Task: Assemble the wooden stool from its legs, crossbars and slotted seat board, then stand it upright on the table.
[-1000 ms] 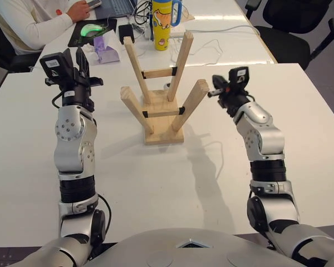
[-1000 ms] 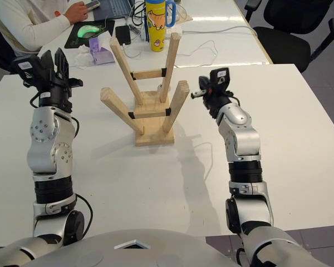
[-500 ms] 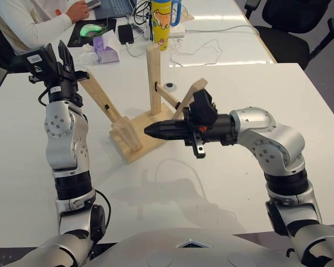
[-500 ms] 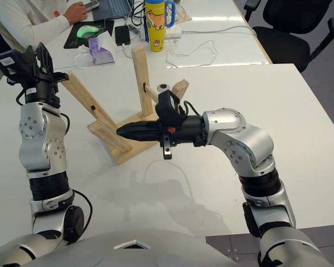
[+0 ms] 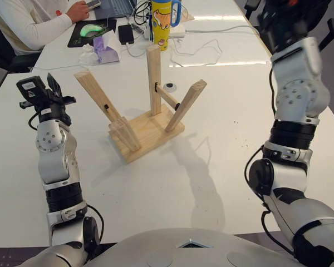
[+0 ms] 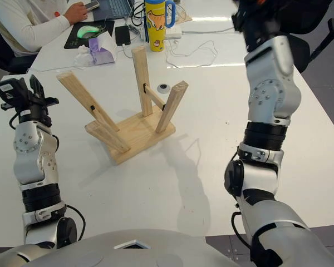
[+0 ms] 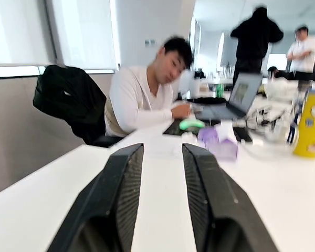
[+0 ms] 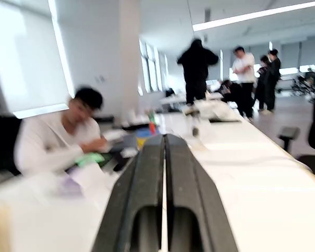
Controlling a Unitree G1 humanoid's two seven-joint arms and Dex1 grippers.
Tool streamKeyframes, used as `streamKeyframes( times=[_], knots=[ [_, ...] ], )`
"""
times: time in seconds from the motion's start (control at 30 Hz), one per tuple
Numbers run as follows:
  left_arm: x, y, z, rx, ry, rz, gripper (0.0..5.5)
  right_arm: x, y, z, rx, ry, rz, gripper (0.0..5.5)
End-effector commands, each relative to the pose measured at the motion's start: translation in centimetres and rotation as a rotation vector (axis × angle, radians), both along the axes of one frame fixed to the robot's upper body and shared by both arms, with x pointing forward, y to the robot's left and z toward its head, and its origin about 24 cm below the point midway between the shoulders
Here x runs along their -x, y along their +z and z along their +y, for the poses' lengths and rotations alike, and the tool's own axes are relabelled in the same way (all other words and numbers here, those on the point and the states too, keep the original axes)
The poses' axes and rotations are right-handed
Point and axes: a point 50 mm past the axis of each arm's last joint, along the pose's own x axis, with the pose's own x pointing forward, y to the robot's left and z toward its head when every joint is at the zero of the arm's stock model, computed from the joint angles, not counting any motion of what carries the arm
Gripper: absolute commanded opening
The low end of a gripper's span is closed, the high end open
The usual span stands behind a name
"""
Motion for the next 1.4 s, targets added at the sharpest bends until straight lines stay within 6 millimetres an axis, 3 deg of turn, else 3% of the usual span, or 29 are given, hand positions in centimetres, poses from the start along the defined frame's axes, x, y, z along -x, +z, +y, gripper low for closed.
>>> streamKeyframes(
  times=[0.03, 0.2, 0.37, 0.53, 0.63, 0.97, 1.07, 1.13, 1.23, 1.3, 1.4],
  knots=[
    [2.9, -6.7, -0.3, -0.029, -0.138, 0.48, 1.36, 1.2, -8.0, 0.2, 0.301, 0.061, 0.294, 0.01],
    [6.7, -10.8, -3.5, -0.063, -0.454, 0.774, 1.36, 3.7, -13.2, 2.6, 0.439, 0.299, 0.457, 0.01],
    [6.2, -10.1, -6.1, 0.019, -0.545, 0.711, 0.96, 4.6, -15.9, 4.0, 0.481, 0.368, 0.525, 0.0],
    [6.0, -10.0, -7.4, 0.055, -0.575, 0.695, 0.02, 4.9, -17.0, 5.1, 0.494, 0.445, 0.563, 0.0],
    [5.7, -10.1, -7.5, 0.047, -0.577, 0.693, 0.02, 5.3, -17.7, 4.7, 0.502, 0.467, 0.583, 0.0],
    [2.5, -8.7, -7.5, -0.01, -0.622, 0.605, 0.02, 9.0, -16.1, 4.7, 0.499, 0.838, 0.526, 0.0],
    [2.1, -8.6, -7.2, -0.02, -0.599, 0.602, 0.02, 8.1, -15.8, 3.8, 0.559, 0.736, 0.532, 0.0],
    [2.2, -8.8, -6.9, -0.02, -0.585, 0.609, 0.02, 5.9, -15.4, 1.5, 0.617, 0.473, 0.569, 0.0],
    [2.6, -9.1, -7.0, -0.017, -0.583, 0.619, 0.02, 3.7, -14.1, -0.2, 0.64, 0.267, 0.549, 0.0],
    [2.6, -9.2, -7.3, -0.018, -0.59, 0.621, 0.02, 2.8, -13.8, 0.1, 0.638, 0.23, 0.509, 0.0],
    [2.5, -9.1, -7.5, -0.019, -0.6, 0.618, 0.02, 2.9, -14.6, 2.2, 0.593, 0.334, 0.497, 0.0]
  ],
)
